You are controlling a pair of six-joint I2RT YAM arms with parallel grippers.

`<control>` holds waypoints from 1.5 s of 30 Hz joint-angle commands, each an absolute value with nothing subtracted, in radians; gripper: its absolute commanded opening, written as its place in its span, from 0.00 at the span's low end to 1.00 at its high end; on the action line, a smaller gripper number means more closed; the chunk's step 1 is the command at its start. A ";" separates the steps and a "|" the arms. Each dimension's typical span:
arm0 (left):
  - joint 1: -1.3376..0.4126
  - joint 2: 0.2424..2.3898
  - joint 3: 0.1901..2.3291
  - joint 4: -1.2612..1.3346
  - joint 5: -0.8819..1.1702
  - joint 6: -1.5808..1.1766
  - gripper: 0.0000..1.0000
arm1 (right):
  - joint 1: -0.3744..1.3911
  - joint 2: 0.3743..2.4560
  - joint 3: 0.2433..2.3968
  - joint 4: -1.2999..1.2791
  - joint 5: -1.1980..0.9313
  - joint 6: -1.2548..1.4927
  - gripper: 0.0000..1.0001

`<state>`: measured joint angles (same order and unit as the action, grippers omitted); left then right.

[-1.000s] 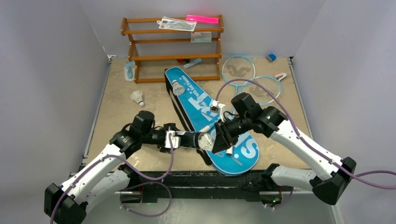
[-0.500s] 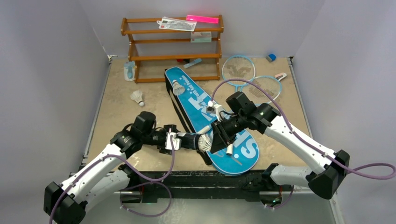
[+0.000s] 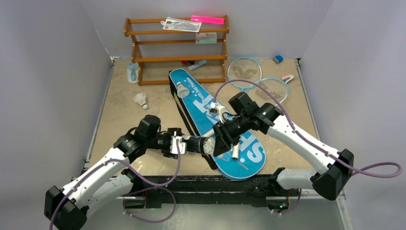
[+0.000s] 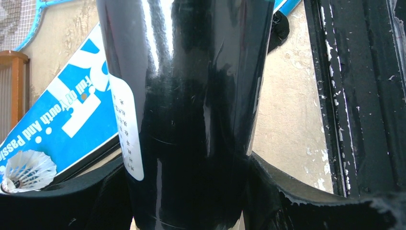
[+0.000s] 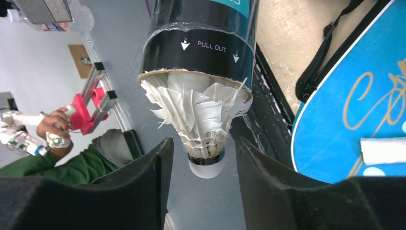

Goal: Pack up the badminton gear
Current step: Place the shuttlecock at the shuttle tube.

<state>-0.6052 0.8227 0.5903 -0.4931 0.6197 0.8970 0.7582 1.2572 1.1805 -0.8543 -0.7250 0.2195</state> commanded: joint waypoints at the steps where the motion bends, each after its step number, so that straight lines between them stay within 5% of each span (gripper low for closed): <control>1: -0.613 0.795 0.585 -0.420 0.612 0.846 0.26 | 0.758 1.230 1.228 -0.839 -0.698 0.219 0.57; 10: -0.611 0.798 0.586 -0.386 0.554 0.748 0.25 | 0.758 1.153 1.231 -0.741 -0.532 0.274 0.99; 30: -0.561 0.689 0.610 -0.239 0.518 0.579 0.25 | 0.758 0.736 0.799 0.055 -0.267 0.306 0.99; 45: -0.558 0.677 0.630 -0.215 0.522 0.568 0.25 | 0.759 0.747 0.745 0.201 -0.380 0.365 0.83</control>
<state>-0.5636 0.6846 0.5907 -0.2924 0.4976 0.5827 0.7582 0.7498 0.7750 0.1276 -0.3431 0.3378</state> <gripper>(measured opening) 0.646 0.844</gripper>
